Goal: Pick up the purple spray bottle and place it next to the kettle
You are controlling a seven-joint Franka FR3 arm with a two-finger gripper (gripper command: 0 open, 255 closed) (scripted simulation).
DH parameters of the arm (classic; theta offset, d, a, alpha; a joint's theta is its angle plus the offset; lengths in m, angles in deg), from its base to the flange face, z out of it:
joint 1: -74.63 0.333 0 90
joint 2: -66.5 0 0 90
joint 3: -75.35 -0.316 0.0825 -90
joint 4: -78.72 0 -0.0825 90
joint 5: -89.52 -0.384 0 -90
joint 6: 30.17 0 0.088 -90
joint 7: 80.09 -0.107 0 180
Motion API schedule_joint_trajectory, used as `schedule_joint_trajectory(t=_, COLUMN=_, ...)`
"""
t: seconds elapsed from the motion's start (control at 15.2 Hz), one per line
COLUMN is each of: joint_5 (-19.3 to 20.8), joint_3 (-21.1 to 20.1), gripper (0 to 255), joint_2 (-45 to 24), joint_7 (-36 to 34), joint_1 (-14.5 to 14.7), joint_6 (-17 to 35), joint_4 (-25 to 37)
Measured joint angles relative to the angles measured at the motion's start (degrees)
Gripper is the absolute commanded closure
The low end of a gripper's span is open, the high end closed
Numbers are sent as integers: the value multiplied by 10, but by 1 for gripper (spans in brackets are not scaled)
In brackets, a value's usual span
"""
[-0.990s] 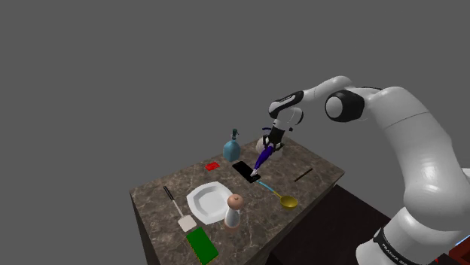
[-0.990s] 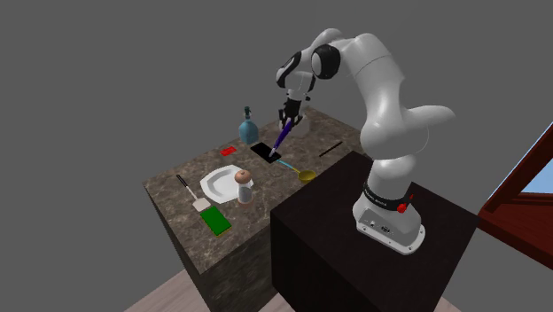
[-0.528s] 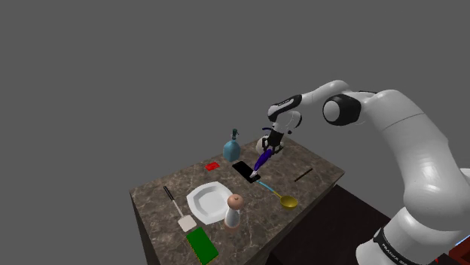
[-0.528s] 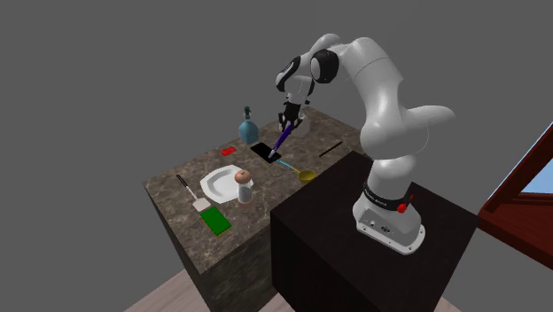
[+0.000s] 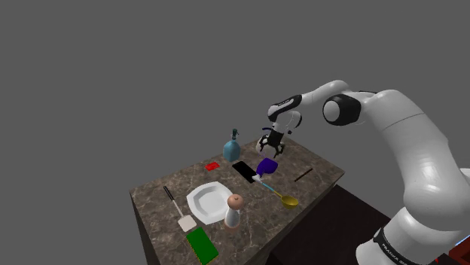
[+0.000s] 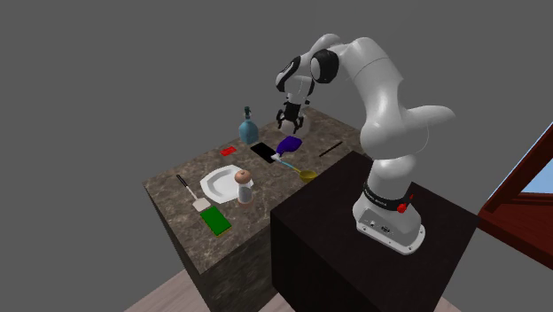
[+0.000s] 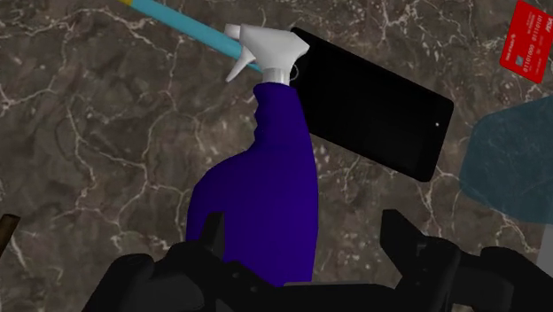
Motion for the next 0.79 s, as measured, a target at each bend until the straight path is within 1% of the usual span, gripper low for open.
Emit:
schedule_joint_trajectory(t=0.13, joint_5=1, joint_3=1, gripper=0, joint_2=6, joint_7=1, joint_1=-2, joint_6=-4, joint_4=-3)
schedule_joint_trajectory(t=0.4, joint_5=8, joint_3=8, gripper=0, joint_2=35, joint_7=-4, joint_1=-8, joint_6=-39, joint_4=3)
schedule_joint_trajectory(t=0.79, joint_5=9, joint_3=9, gripper=0, joint_2=39, joint_7=-4, joint_1=-9, joint_6=-43, joint_4=2)
